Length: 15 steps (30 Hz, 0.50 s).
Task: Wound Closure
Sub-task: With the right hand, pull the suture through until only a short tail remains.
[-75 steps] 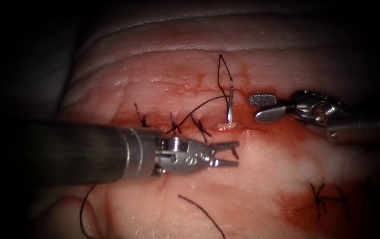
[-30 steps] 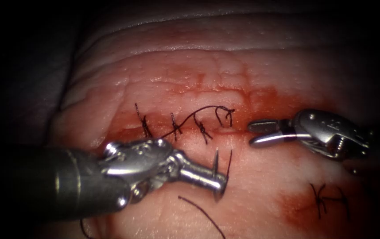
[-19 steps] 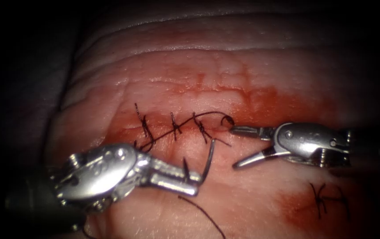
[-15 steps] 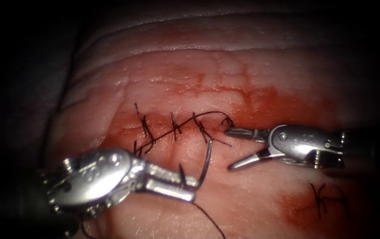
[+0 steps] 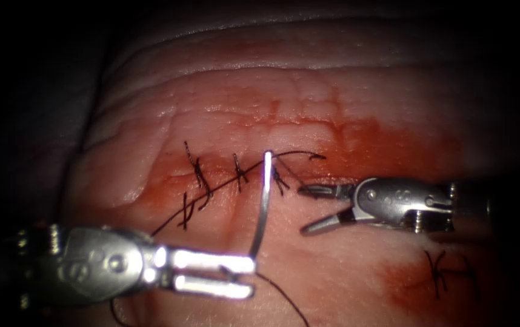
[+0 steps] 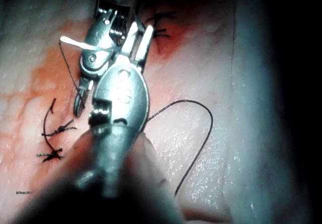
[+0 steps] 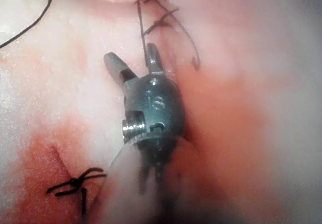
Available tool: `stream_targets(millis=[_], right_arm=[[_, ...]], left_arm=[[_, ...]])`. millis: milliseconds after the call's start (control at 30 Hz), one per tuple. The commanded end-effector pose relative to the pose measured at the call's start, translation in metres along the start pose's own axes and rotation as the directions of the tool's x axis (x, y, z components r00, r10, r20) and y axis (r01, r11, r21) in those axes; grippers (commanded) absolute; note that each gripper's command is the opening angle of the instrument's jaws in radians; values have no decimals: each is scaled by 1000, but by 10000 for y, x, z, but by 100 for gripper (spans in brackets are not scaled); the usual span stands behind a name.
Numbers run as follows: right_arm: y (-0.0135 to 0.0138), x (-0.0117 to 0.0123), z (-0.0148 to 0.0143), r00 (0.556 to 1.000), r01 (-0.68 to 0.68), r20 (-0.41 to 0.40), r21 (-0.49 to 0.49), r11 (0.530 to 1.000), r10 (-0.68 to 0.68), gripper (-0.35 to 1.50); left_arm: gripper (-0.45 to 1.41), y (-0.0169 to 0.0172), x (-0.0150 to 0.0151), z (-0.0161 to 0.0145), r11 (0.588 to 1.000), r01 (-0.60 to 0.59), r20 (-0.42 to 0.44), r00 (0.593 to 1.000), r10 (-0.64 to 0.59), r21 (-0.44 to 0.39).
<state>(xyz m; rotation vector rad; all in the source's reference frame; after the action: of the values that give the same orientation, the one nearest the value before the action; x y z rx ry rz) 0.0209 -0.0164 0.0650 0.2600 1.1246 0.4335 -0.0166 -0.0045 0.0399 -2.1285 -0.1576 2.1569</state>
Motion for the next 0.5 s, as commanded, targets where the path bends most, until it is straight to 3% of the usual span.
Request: stream_targets(millis=[33, 100, 333, 500], right_arm=[[-1, -8, 9, 1000, -2, 12, 3, 1000, 2, 27], [0, -12, 11, 1000, -16, 24, -5, 1000, 16, 20], [0, -12, 9, 999, -39, 29, -6, 999, 40, 7], [-1, -11, 7, 998, -59, 31, -10, 998, 59, -35]], left_arm=[[-45, 2, -1, 3, 999, -33, 30, 999, 33, 20], [-45, 3, 11, -4, 992, -109, 83, 991, 103, 69], [-45, 3, 32, -23, 967, -196, 103, 978, 182, 159], [-45, 4, 29, -25, 964, -205, 125, 975, 185, 171]])
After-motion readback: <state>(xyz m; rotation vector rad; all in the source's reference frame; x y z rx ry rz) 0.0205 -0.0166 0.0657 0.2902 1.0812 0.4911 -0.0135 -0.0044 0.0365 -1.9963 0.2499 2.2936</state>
